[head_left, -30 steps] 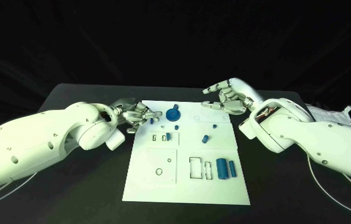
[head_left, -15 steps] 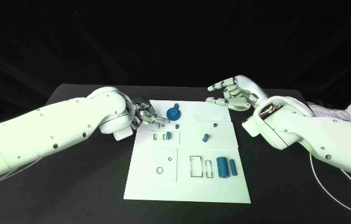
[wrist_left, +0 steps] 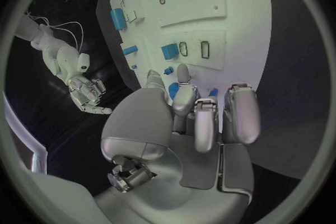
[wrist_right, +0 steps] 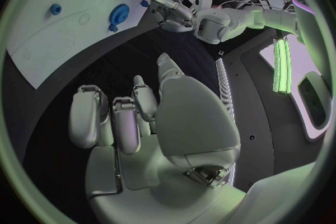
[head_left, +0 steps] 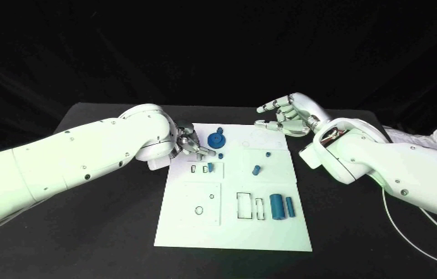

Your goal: Assemble the parts on the task board

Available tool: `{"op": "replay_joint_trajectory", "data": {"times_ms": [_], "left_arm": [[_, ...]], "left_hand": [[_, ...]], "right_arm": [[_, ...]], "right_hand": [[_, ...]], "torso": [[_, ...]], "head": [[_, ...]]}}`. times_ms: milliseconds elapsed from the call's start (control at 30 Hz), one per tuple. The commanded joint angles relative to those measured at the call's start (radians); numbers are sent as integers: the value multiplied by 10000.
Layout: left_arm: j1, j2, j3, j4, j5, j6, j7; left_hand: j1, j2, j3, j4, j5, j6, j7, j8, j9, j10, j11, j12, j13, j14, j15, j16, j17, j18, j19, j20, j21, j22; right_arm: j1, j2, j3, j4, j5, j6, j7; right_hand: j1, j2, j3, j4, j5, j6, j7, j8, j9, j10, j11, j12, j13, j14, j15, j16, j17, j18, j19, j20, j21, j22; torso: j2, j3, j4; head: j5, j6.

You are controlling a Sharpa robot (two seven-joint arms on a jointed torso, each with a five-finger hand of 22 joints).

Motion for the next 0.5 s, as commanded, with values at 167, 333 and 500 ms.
{"op": "replay_joint_trajectory", "data": {"times_ms": [167,333,500], "left_arm": [[47,276,-36,-232,-194,458,-137],[47,429,-80,-338,-198,572,-139],[46,563,-112,-414,-199,676,-140]], "left_hand": [[2,30,-83,-13,-35,-104,-11,111,117,65,-36,71,30,1033,-58,30,2630,-145,35,-68,80,33],[44,44,-99,-17,-34,-121,-17,152,174,71,-41,82,45,1033,-61,30,2630,-149,41,-72,97,61],[91,63,-109,-21,-32,-138,-23,193,231,89,-46,111,80,1033,-65,30,2630,-152,45,-74,109,81]], "right_arm": [[-6,104,0,-49,-22,223,-10],[-8,141,-1,-84,-24,235,-29],[-12,191,-3,-123,-25,253,-30]], "right_hand": [[-132,0,-118,10,111,98,2,36,7,-16,-51,-61,-18,785,-16,-41,1524,42,-60,-28,-63,-26],[-190,13,-194,46,166,106,-1,33,6,-10,-54,-55,-21,783,-19,-51,1511,44,-64,-32,-73,-41],[-274,32,-292,102,206,112,-3,28,4,-3,-55,-46,-25,784,-21,-54,1512,47,-66,-35,-84,-57]], "torso": [[9,-20,5],[41,-22,-9],[30,-20,11]], "head": [[-58,-43],[-67,-35],[-120,-92]]}}
